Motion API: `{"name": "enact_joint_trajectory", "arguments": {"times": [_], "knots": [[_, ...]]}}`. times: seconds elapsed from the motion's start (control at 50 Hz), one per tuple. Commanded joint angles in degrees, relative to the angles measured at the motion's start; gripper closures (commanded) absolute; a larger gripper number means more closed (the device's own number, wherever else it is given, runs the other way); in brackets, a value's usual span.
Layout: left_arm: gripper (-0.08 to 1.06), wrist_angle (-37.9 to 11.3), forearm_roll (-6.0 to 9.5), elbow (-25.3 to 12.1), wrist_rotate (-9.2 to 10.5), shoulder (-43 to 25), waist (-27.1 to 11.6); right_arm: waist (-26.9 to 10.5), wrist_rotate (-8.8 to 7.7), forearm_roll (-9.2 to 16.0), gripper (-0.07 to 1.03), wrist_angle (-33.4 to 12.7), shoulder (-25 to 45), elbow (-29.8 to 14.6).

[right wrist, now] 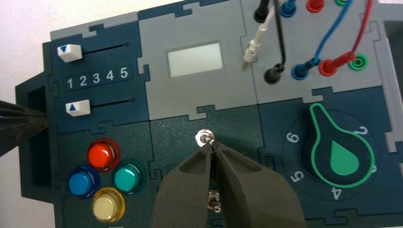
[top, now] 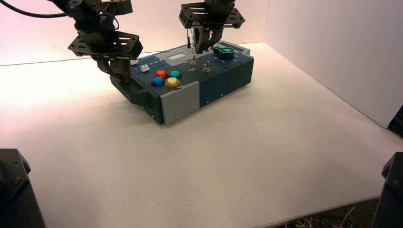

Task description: Flip the top switch off with the right gripper.

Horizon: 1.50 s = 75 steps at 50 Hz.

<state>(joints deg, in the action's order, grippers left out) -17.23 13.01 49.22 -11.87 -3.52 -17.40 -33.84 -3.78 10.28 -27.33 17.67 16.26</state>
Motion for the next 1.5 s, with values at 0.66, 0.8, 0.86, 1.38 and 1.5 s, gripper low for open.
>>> {"name": "enact_joint_trajectory", "arguments": {"times": [0.66, 0.8, 0.86, 1.38, 1.5], "knots": [[1.01, 0.5, 0.09, -0.9, -0.09, -0.5, -0.3, 0.4, 0.0, -0.7, 0.98, -1.1, 2.3, -4.1], [1.01, 0.5, 0.09, -0.9, 0.0, -0.5, -0.3, 0.4, -0.09, -1.1, 0.98, -1.8, 2.8, -5.4], [1.01, 0.5, 0.09, -0.9, -0.09, -0.5, -0.3, 0.4, -0.09, -1.3, 0.98, -2.3, 3.1, -5.9], [1.01, 0.8, 0.09, -2.4, 0.0, -2.8, -0.3, -0.4, 0.35, -1.1, 0.98, -3.6, 4.5, -8.3], [1.01, 0.8, 0.09, -2.5, -0.09, -3.2, -0.3, -0.3, 0.35, -1.1, 0.98, -3.7, 4.4, -8.3]]}}
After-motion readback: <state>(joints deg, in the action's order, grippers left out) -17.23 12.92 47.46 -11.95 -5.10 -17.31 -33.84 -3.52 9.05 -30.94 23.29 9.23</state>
